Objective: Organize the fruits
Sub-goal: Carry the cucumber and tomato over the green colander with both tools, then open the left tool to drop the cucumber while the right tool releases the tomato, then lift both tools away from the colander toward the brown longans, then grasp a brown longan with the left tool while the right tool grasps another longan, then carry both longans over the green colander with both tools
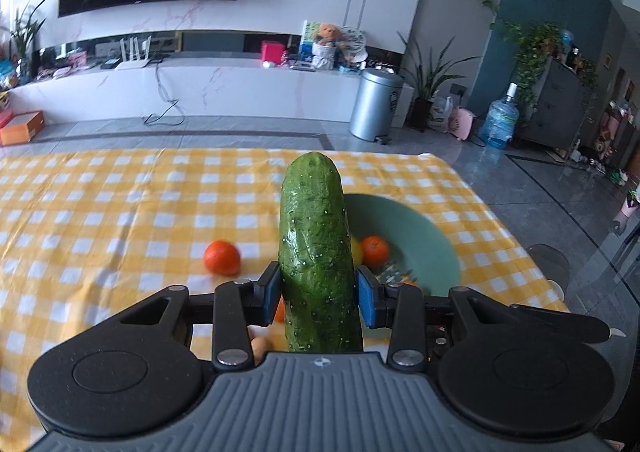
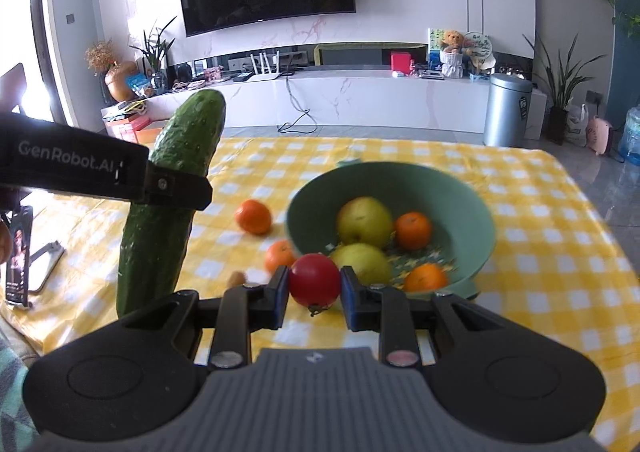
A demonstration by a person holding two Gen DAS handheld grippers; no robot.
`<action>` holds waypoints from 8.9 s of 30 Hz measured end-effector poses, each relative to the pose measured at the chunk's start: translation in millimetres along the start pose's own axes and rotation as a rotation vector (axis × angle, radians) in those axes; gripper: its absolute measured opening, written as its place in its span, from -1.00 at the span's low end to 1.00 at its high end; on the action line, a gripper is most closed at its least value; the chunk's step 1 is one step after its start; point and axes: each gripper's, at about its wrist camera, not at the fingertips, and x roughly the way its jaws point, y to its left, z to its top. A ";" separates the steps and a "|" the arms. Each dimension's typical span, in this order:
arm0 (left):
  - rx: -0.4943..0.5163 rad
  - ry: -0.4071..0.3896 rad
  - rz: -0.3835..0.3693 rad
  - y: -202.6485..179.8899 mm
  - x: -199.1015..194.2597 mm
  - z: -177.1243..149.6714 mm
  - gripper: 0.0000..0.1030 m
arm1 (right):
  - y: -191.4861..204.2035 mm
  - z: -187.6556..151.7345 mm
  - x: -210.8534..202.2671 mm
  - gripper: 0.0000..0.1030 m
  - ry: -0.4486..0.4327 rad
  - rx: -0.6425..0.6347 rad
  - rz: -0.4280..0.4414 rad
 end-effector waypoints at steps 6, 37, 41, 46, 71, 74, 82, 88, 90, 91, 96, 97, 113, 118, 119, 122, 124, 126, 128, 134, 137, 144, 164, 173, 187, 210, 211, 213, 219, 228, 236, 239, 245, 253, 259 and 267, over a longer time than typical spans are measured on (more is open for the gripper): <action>0.078 -0.026 -0.042 -28.5 20.3 22.6 -0.15 | -24.9 20.5 -0.9 -0.54 -0.015 -0.034 -0.051; -0.259 0.156 -0.210 3.3 148.2 20.0 -0.16 | -83.3 33.4 76.2 -0.54 0.171 -0.059 -0.062; -0.297 0.192 -0.230 6.9 158.9 14.0 -0.17 | -85.5 32.1 86.0 -0.54 0.207 -0.042 -0.043; -0.288 0.231 -0.265 1.3 167.3 12.9 -0.16 | -81.2 29.0 90.3 -0.54 0.220 -0.065 -0.035; -0.127 0.218 -0.216 -12.7 133.4 15.4 0.14 | -76.0 36.9 94.2 -0.55 0.238 -0.181 -0.149; -0.092 0.206 -0.172 -12.2 123.4 16.4 0.14 | -70.6 37.3 97.0 -0.55 0.258 -0.236 -0.172; -0.042 0.209 -0.093 -3.6 106.2 13.1 0.16 | -58.2 39.2 107.6 -0.56 0.336 -0.400 -0.225; -0.036 0.210 -0.067 6.8 95.8 10.3 0.16 | -50.1 35.5 109.2 -0.55 0.365 -0.473 -0.241; -0.036 0.210 -0.060 10.1 92.3 9.4 0.16 | -49.1 35.5 108.8 -0.55 0.375 -0.470 -0.237; -0.035 0.209 -0.056 11.4 90.3 9.0 0.16 | -47.9 35.8 108.0 -0.53 0.375 -0.468 -0.237; -0.020 0.200 -0.035 15.4 77.6 6.3 0.17 | -44.0 36.9 106.5 -0.52 0.374 -0.467 -0.250; -0.019 0.199 -0.033 16.6 75.7 6.2 0.17 | -42.8 36.9 105.7 -0.52 0.373 -0.473 -0.254; -0.003 0.172 0.018 40.7 38.7 -3.2 0.22 | -32.7 44.8 82.4 -0.07 0.288 -0.485 -0.313; 0.014 0.146 0.013 48.4 24.8 -7.5 0.23 | -21.0 46.8 63.0 -0.04 0.217 -0.446 -0.295; 0.019 0.140 0.011 49.7 22.2 -8.0 0.23 | -17.7 46.5 58.5 -0.03 0.199 -0.434 -0.287; 0.040 0.122 0.008 51.6 14.7 -10.4 0.24 | -7.9 45.2 45.2 0.01 0.146 -0.386 -0.262; 0.060 0.108 0.007 52.1 10.4 -12.3 0.25 | -1.8 43.8 36.7 0.02 0.115 -0.340 -0.234; 0.072 0.101 0.007 52.7 7.6 -14.3 0.26 | 2.8 41.6 28.8 0.05 0.087 -0.281 -0.199; 0.075 0.096 0.001 54.9 5.6 -17.0 0.26 | 7.9 37.3 22.2 0.05 0.064 -0.218 -0.161; 0.088 0.082 -0.014 62.2 3.2 -26.9 0.26 | 26.7 13.1 12.5 0.20 0.023 -0.069 -0.080; 0.087 0.068 -0.026 68.0 3.2 -33.1 0.26 | 34.5 -1.5 13.5 0.20 0.016 -0.015 -0.049; 0.048 0.040 -0.038 83.1 9.9 -46.7 0.26 | 51.5 -27.2 29.5 0.25 0.043 0.034 0.028; -0.057 0.088 -0.043 114.6 42.3 -66.3 0.17 | 58.4 -34.5 70.3 -0.19 0.092 0.045 0.063; -0.055 0.147 -0.075 113.0 58.5 -72.0 0.02 | 61.2 -36.2 88.8 -0.29 0.143 0.047 0.084; -0.047 0.229 -0.158 112.3 67.6 -77.5 -0.11 | 28.3 -38.9 97.0 -0.39 0.190 0.230 0.012; 0.059 0.183 -0.037 96.8 70.2 -80.7 -0.48 | 30.2 -31.8 113.5 -0.39 0.130 0.261 -0.048; 0.050 0.178 -0.030 98.7 69.8 -80.1 -0.48 | 30.3 -32.2 115.3 -0.41 0.130 0.264 -0.053; 0.036 0.176 -0.020 100.8 70.2 -78.9 -0.48 | 32.2 -33.0 118.4 -0.43 0.128 0.268 -0.063; 0.024 0.171 -0.009 102.4 71.1 -77.9 -0.48 | 39.3 -33.8 123.6 -0.47 0.113 0.254 -0.107; 0.014 0.168 -0.006 104.7 70.8 -78.3 -0.48 | 41.0 -35.6 123.8 -0.59 0.111 0.234 -0.117; 0.012 0.135 -0.008 103.0 58.7 -75.0 -0.48 | 45.9 -34.4 112.9 -0.59 0.107 0.210 -0.078; 0.012 0.124 -0.006 100.6 53.4 -72.7 -0.48 | 49.7 -35.2 104.3 -0.59 0.100 0.199 -0.058; -0.011 0.098 -0.001 97.3 41.6 -65.6 -0.48 | 56.2 -37.0 83.5 -0.59 0.078 0.162 -0.023; -0.033 0.057 -0.013 87.7 22.7 -54.4 -0.48 | 65.2 -35.0 55.3 -0.59 0.024 0.078 -0.004; -0.018 0.040 -0.033 75.1 14.1 -48.8 -0.48 | 58.4 -31.3 36.1 -0.59 0.002 0.069 -0.011; -0.002 0.022 -0.077 53.7 6.3 -34.9 -0.48 | 40.4 -21.2 10.3 -0.59 -0.017 0.073 -0.019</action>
